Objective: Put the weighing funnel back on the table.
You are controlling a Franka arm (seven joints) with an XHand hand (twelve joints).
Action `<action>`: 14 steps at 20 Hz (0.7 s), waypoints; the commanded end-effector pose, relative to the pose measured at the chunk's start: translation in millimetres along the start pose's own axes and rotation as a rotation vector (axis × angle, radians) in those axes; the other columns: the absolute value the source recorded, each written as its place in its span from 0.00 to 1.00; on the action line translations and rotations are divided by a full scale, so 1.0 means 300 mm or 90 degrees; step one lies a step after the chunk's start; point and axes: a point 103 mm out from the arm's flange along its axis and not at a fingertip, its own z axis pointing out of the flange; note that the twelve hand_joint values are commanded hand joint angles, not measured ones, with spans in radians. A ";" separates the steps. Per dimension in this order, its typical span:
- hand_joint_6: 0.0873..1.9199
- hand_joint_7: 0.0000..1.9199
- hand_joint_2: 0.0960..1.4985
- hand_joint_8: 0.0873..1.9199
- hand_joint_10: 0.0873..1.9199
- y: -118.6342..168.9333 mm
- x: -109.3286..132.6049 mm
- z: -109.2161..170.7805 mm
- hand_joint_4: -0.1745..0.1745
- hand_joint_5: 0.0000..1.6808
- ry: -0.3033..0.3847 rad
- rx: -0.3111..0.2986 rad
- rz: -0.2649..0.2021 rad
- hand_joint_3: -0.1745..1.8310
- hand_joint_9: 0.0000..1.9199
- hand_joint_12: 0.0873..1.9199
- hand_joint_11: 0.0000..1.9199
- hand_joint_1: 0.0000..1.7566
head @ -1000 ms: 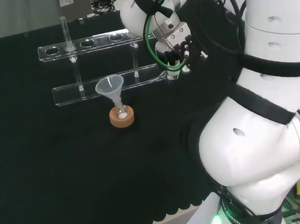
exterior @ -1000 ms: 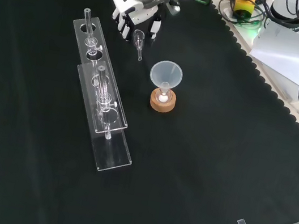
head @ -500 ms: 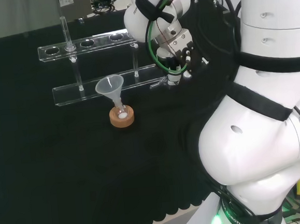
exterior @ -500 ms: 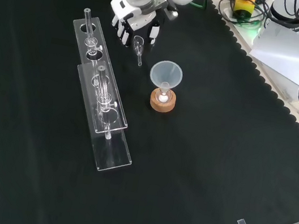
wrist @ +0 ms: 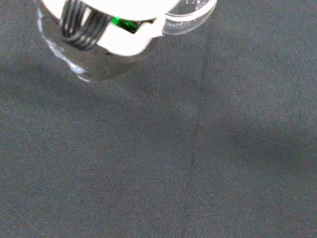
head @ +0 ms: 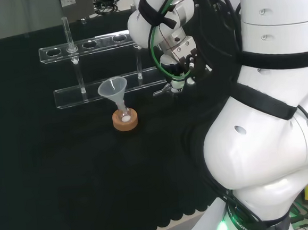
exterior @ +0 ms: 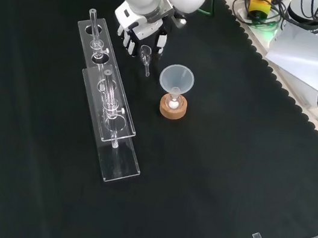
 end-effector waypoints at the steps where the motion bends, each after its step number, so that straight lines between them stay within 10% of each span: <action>1: 0.48 0.48 0.44 0.32 0.18 0.029 -0.008 0.028 0.92 0.66 0.005 0.004 -0.018 0.43 0.61 0.53 0.41 0.62; 14: 0.48 0.48 0.45 0.32 0.18 0.039 0.026 0.037 0.91 0.66 -0.009 0.020 0.001 0.43 0.61 0.53 0.42 0.62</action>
